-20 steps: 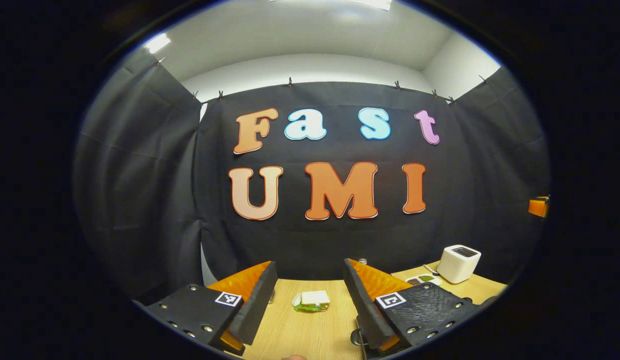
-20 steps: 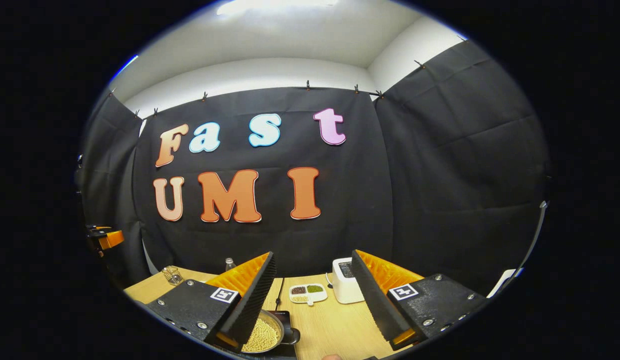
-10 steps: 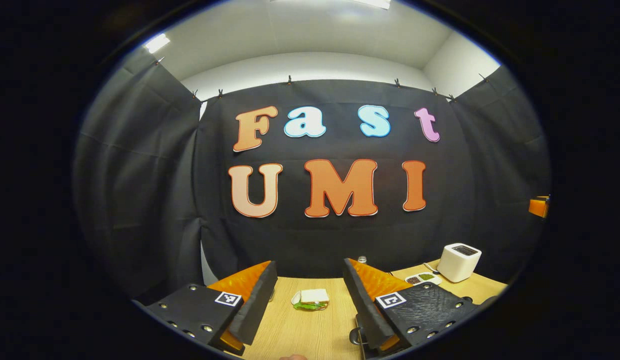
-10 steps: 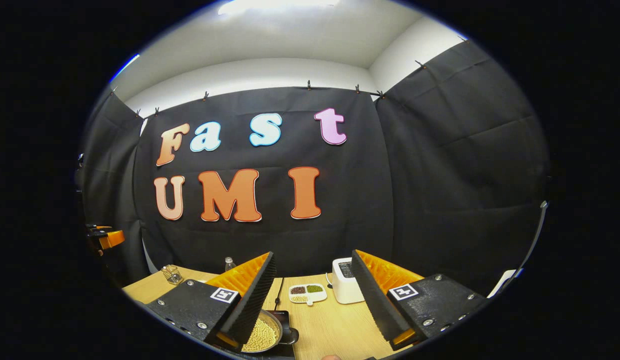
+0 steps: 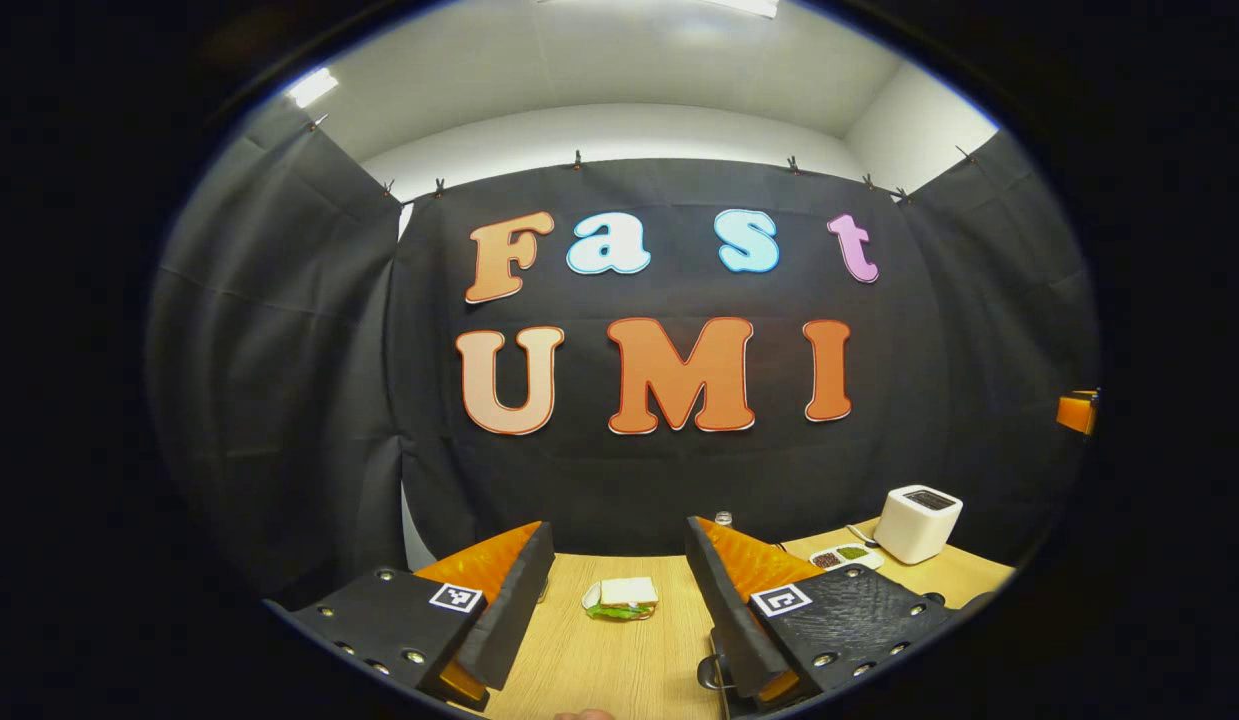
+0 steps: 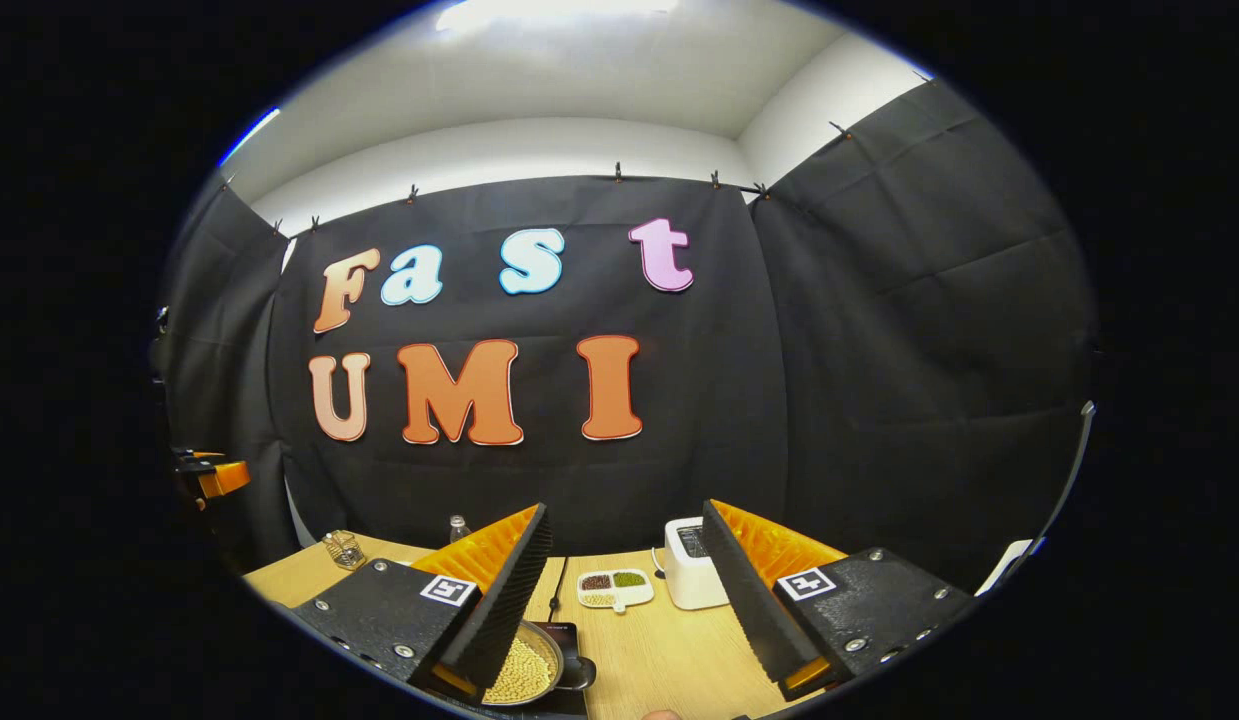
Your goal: First push the handle of the pot to place it horizontally, then grasp the pot with both hands and set it on the induction cooktop.
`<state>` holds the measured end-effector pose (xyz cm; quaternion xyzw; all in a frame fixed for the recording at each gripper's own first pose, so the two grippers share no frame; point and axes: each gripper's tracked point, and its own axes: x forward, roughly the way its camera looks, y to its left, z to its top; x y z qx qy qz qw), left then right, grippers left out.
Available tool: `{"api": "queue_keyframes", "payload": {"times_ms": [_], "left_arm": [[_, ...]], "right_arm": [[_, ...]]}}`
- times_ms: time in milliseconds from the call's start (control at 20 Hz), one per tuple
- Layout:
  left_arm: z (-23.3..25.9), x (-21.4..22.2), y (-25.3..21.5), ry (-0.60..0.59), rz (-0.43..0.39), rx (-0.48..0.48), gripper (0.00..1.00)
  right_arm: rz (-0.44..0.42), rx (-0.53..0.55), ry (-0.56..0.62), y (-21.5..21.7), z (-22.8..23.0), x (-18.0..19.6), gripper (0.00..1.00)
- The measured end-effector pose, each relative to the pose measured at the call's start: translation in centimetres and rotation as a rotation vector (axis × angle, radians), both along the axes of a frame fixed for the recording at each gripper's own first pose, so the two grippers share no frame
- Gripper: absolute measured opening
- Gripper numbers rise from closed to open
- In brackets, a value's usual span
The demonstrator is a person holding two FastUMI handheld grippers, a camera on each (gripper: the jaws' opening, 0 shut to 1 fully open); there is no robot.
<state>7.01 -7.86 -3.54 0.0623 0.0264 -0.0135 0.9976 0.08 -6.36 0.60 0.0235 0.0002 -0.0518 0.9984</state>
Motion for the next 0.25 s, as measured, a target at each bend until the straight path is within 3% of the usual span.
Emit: {"api": "queue_keyframes", "payload": {"times_ms": [250], "left_arm": [[-0.32,-0.05,-0.33,0.003,-0.005,0.006,0.81]], "right_arm": [[-0.003,0.003,-0.002,-0.24,-0.21,0.05,0.94]]}}
